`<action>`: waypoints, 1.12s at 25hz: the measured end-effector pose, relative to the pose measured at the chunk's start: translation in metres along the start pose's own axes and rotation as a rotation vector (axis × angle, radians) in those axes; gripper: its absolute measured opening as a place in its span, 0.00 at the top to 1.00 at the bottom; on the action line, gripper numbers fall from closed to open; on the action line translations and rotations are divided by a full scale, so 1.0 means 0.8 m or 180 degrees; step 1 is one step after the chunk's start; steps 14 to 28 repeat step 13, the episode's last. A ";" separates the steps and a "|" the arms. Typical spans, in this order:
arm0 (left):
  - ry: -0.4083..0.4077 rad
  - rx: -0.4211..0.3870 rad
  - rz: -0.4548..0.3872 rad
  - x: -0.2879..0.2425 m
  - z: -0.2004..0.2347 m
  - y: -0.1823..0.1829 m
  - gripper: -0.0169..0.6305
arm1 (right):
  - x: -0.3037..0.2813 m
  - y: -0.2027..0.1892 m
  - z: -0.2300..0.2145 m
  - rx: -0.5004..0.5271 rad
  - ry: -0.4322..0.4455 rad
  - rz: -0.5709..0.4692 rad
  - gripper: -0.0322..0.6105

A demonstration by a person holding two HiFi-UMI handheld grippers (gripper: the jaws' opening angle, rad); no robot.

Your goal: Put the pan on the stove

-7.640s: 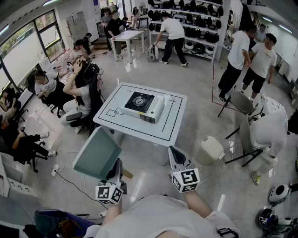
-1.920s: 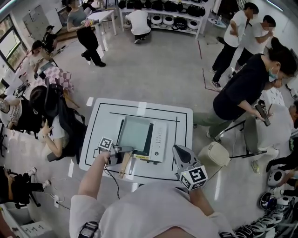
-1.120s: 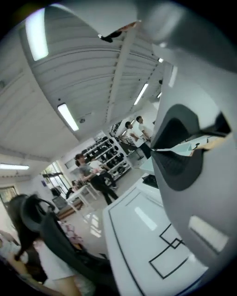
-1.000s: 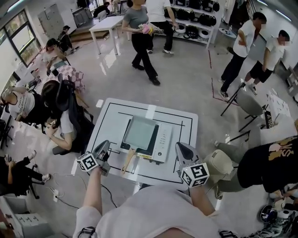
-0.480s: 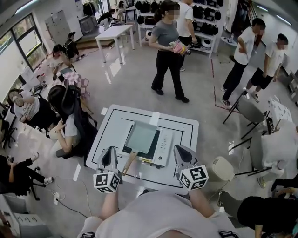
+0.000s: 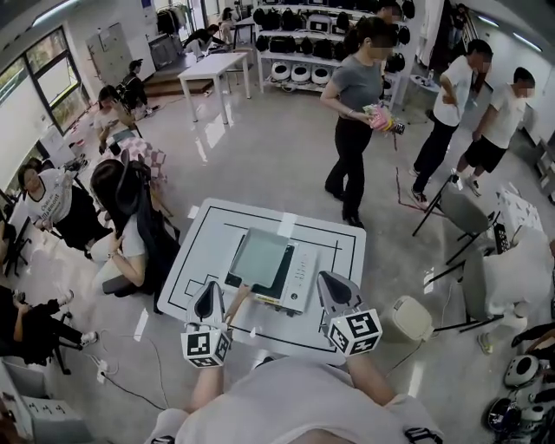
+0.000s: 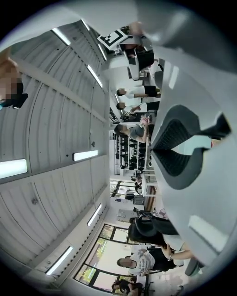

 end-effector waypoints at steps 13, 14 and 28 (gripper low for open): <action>0.0050 0.0004 -0.0140 -0.002 -0.011 0.007 0.96 | 0.005 0.000 -0.010 0.0045 -0.0042 -0.0021 0.94; 0.0050 0.0004 -0.0140 -0.002 -0.011 0.007 0.96 | 0.005 0.000 -0.010 0.0045 -0.0042 -0.0021 0.94; 0.0050 0.0004 -0.0140 -0.002 -0.011 0.007 0.96 | 0.005 0.000 -0.010 0.0045 -0.0042 -0.0021 0.94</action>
Point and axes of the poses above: the fingertips, and each gripper's own axes: x backward along the fingers, z to its left, y out of its top, the point moved 3 cm from there along x, backward along the fingers, and after that the axes turned 7 degrees about y, right-handed, at the moved point
